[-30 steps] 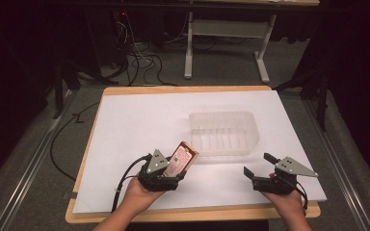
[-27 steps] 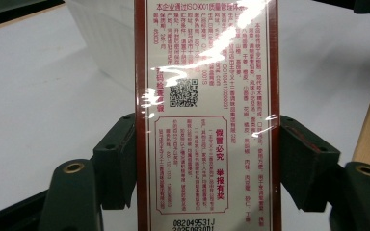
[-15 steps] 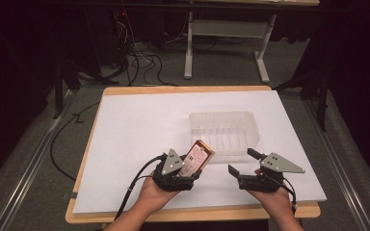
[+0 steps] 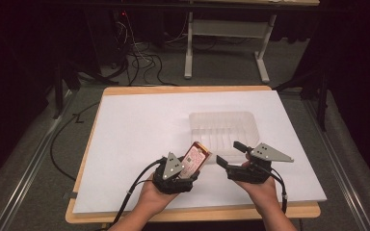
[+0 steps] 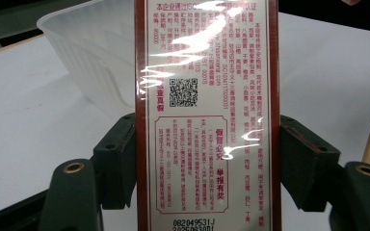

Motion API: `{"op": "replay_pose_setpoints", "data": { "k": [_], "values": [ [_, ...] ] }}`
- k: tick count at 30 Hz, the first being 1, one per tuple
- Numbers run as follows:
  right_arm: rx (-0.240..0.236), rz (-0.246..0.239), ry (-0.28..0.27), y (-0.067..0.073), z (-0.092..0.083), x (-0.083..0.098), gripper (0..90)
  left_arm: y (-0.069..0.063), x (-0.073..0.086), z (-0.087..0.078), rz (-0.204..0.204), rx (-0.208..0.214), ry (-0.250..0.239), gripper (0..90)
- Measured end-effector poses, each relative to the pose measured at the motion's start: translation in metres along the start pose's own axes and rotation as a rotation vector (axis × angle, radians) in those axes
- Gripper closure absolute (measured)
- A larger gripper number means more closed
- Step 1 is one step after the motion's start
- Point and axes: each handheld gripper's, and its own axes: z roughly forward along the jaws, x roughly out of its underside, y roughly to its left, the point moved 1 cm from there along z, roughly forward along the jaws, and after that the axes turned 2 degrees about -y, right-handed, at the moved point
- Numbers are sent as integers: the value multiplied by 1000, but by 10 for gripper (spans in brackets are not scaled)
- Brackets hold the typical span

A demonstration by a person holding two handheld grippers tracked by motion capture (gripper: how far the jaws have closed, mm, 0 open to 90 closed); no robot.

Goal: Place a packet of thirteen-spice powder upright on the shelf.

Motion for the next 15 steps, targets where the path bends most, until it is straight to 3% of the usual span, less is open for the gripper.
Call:
{"op": "replay_pose_setpoints", "data": {
  "k": [7,10,15],
  "values": [
    [-33,25,32,3,5,8,154,-7,0,8,4,10,2,326],
    [-50,59,32,4,6,10,155,-14,1,12,17,17,16,326],
    [-51,62,43,8,7,12,159,-19,0,12,26,19,7,326]
  ]
}}
